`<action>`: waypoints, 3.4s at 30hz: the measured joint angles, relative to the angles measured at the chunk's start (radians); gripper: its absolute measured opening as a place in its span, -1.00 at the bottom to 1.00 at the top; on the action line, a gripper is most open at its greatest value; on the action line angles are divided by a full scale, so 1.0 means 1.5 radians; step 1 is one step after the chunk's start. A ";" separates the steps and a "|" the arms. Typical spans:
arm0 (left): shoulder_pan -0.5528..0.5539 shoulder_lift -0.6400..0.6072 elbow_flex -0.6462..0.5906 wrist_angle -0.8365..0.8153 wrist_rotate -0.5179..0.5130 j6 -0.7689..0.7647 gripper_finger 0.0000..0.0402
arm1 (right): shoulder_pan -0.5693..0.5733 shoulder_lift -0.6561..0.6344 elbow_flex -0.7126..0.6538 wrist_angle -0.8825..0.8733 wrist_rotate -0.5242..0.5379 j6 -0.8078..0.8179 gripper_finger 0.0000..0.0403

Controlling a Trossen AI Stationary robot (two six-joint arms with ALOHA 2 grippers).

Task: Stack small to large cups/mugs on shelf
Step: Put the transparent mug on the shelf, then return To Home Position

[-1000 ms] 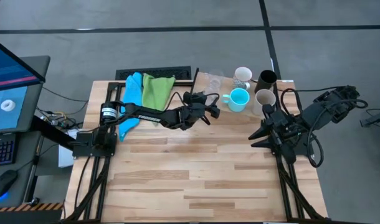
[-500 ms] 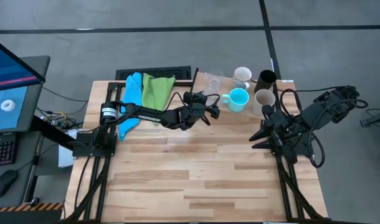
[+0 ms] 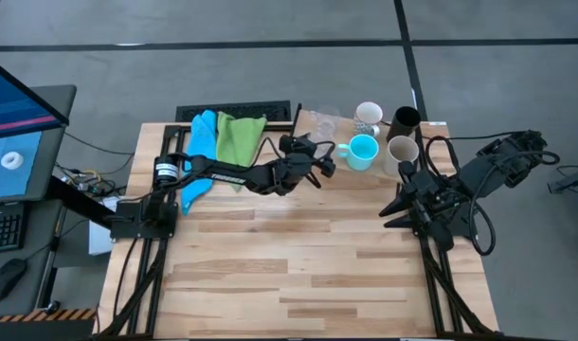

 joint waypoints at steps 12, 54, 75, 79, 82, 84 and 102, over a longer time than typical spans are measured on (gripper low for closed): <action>-0.001 0.000 0.076 -0.086 -0.006 0.055 0.88 | 0.000 -0.009 0.000 0.000 -0.002 0.000 -0.33; -0.254 -0.754 -0.042 -0.668 0.050 -0.018 0.88 | -0.002 -0.432 -0.178 -0.015 0.298 -0.210 -0.33; -0.302 -1.314 -0.680 -0.363 0.094 -0.074 0.88 | -0.043 -0.685 -0.560 0.117 0.256 -0.128 -0.33; -0.302 -1.340 -0.707 -0.356 0.137 -0.076 0.88 | -0.049 -0.704 -0.638 0.262 0.148 -0.125 -0.33; -0.302 -1.348 -0.717 -0.371 0.133 -0.083 0.88 | -0.049 -0.701 -0.695 0.316 0.092 -0.126 -0.33; -0.302 -1.354 -0.720 -0.382 0.129 -0.089 0.88 | -0.049 -0.704 -0.728 0.377 0.077 -0.117 -0.33; -0.302 -1.360 -0.923 -0.269 0.151 -0.191 0.88 | -0.048 -0.703 -0.976 0.677 0.029 -0.098 -0.33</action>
